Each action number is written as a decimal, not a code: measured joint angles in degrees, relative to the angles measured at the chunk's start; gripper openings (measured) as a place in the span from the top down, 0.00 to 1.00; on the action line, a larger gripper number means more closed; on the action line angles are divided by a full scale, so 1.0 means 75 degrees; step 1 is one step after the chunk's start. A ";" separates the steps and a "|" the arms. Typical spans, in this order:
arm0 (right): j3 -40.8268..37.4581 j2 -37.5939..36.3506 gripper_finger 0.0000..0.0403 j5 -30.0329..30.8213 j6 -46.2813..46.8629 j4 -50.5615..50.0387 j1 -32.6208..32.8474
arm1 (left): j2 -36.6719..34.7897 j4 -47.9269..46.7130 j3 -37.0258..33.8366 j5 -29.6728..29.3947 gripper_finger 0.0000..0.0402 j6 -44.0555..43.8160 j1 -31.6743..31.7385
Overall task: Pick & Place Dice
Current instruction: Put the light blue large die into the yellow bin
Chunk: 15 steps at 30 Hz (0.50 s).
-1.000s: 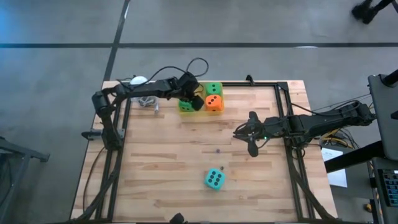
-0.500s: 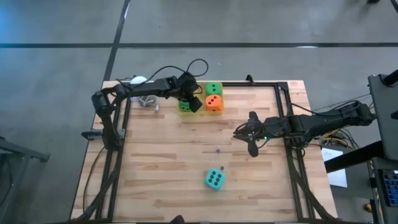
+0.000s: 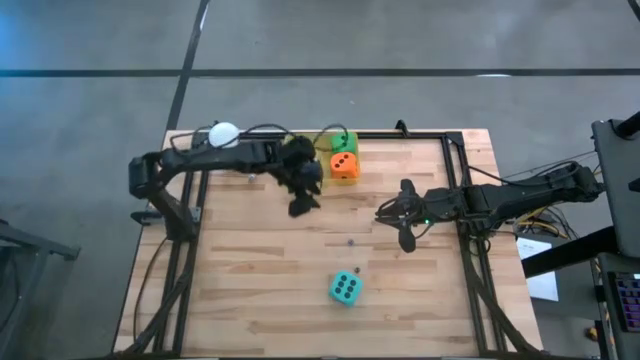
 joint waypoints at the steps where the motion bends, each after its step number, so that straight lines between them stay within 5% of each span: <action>1: 0.0000 0.0000 0.84 0.0000 0.0012 -0.0003 0.0000 | -0.0044 -0.0003 0.0000 -0.0113 0.44 0.0079 -0.0259; 9: -0.0006 0.0000 0.84 0.0003 0.0041 -0.0012 0.0000 | -0.0082 0.0291 -0.0232 -0.2875 0.44 0.1359 -0.3377; 12: -0.0009 0.0000 0.84 0.0003 0.0046 -0.0010 0.0000 | -0.0042 0.1230 -0.0567 -0.4139 0.44 0.1403 -0.4548; 15: -0.0012 0.0000 0.84 0.0007 0.0057 -0.0002 0.0000 | 0.0091 0.2538 -0.0918 -0.4605 0.44 0.1325 -0.5419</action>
